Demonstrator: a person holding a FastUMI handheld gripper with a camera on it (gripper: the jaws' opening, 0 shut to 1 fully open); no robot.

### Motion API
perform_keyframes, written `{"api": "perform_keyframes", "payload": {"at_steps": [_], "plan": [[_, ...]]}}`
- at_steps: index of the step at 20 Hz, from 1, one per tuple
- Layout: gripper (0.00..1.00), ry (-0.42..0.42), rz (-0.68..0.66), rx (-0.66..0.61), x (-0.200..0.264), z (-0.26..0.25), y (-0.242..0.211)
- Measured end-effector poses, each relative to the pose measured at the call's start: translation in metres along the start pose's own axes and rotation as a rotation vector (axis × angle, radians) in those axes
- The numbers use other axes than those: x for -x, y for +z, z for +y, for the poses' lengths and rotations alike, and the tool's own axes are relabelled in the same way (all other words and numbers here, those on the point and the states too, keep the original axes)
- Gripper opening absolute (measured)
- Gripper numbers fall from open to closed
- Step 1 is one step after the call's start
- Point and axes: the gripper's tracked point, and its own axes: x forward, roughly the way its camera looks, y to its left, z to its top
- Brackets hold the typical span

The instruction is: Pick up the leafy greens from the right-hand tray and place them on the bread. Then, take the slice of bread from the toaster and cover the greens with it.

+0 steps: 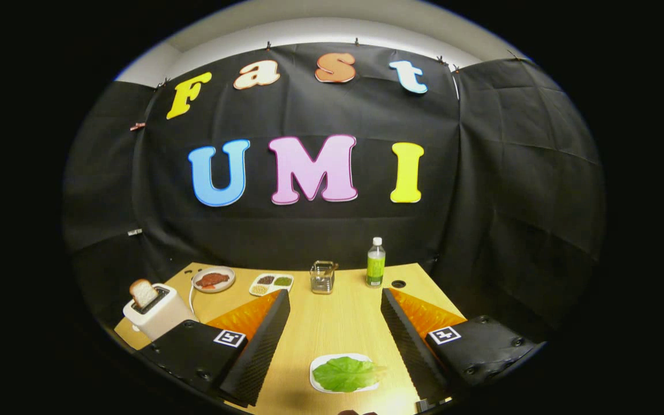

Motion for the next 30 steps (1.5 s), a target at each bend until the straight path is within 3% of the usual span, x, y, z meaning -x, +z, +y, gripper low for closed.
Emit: {"api": "perform_keyframes", "payload": {"at_steps": [9, 23, 30], "plan": [[0.99, 0.119, 0.246, 0.061, -0.031, -0.003, -0.114], [0.98, 0.258, 0.571, 0.321, -0.076, -0.026, -0.258], [0.92, 0.271, 0.698, 0.212, -0.082, -0.026, -0.297]]}}
